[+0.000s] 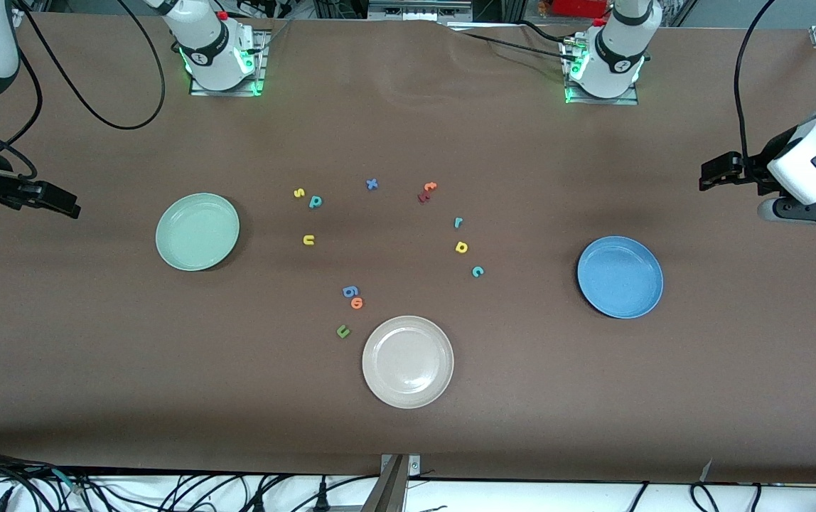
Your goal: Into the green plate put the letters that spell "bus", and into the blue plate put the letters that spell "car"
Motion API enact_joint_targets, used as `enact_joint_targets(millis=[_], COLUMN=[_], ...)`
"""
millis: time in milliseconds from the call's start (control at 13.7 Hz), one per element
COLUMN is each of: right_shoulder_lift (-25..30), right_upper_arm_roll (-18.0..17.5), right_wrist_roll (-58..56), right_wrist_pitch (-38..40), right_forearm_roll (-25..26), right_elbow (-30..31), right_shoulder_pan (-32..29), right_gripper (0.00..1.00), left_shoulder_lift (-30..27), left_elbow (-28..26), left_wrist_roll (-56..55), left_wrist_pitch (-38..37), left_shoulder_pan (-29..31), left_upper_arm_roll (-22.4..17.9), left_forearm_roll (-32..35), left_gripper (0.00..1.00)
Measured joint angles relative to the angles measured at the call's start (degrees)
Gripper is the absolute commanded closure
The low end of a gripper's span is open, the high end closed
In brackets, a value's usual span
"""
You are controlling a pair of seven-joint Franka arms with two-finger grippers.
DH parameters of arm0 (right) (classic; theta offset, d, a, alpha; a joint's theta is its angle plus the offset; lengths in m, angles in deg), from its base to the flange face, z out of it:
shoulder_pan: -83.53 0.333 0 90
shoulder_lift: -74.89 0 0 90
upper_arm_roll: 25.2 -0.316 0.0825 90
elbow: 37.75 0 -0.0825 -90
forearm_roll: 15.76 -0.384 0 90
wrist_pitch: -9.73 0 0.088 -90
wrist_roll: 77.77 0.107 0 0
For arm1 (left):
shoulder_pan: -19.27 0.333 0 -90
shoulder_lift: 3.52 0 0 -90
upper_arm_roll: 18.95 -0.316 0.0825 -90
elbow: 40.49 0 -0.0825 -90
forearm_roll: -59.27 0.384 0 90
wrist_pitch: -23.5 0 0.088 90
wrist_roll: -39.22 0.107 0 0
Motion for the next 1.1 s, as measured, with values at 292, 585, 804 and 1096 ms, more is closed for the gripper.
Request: enact_joint_targets(millis=[292,585,804,1096], right_shoulder_lift=[-0.1,-0.16,-0.17,-0.17], right_upper_arm_roll=[0.0,0.0,0.0,0.0], right_wrist_roll=[0.0,0.0,0.0,0.0], right_wrist_pitch=[0.0,0.0,0.0,0.0], right_forearm_roll=[0.0,0.0,0.0,0.0], right_elbow=[0.0,-0.01,-0.02,-0.13], right_shoulder_pan=[0.0,0.0,0.0,0.0], right_gripper=[0.0,0.0,0.0,0.0], left_shoulder_lift=[0.52,0.52,0.52,0.52], left_elbow=[0.0,0.3,0.68,0.74], left_wrist_roll=[0.0,0.0,0.0,0.0], left_wrist_pitch=[0.03,0.08,0.09,0.09], left_shoulder_pan=[0.03,-0.06,-0.07,-0.17], left_upper_arm_roll=[-0.03,0.08,0.08,0.08], left_forearm_roll=[0.0,0.0,0.0,0.0], left_gripper=[0.0,0.0,0.0,0.0])
